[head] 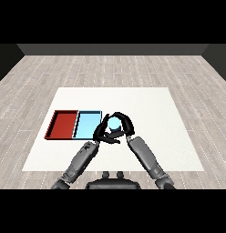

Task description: Pick the blue can and put it in the blue box

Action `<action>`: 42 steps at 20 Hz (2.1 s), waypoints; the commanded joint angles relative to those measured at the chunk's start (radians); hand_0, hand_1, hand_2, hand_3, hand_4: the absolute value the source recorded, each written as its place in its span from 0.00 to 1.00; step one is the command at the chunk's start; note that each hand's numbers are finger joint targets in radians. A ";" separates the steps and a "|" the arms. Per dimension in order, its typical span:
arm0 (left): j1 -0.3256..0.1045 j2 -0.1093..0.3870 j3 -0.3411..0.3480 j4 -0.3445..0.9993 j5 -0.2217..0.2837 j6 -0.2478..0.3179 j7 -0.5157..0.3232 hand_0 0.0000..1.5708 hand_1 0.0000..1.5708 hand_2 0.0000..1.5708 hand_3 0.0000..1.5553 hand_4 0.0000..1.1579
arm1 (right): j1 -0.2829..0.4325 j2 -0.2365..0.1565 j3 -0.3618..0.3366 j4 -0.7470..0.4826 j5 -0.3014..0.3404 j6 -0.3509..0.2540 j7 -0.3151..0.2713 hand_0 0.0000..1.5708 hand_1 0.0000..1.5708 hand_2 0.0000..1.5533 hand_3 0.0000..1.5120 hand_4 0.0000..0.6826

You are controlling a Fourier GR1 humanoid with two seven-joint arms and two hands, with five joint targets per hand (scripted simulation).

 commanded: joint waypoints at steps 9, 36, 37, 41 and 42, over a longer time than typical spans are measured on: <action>-0.028 0.000 0.005 0.021 0.008 -0.040 -0.007 0.00 0.00 0.00 0.00 0.00 | -0.070 0.000 0.034 0.134 -0.077 0.014 -0.069 0.92 0.92 0.94 0.93 0.84; -0.164 0.001 -0.158 0.188 -0.006 0.274 -0.035 0.54 0.54 0.56 0.36 0.57 | -0.032 -0.001 0.072 0.011 -0.107 0.032 -0.013 0.94 0.94 0.94 0.93 0.86; -0.160 0.001 -0.216 0.166 0.045 0.321 -0.055 0.40 0.40 0.43 0.23 0.56 | -0.049 -0.001 0.137 0.008 -0.133 -0.046 -0.003 0.94 0.94 0.94 0.93 0.87; -0.144 0.008 -0.121 0.051 -0.016 0.335 0.128 0.58 0.58 0.57 0.41 0.54 | -0.006 -0.001 0.184 0.054 -0.145 -0.081 -0.108 0.93 0.93 0.94 0.93 0.85; -0.183 0.001 -0.106 0.143 0.080 0.311 0.008 0.92 0.92 0.86 0.67 0.54 | 0.017 -0.001 0.119 -0.002 -0.117 -0.038 -0.056 0.93 0.93 0.93 0.93 0.84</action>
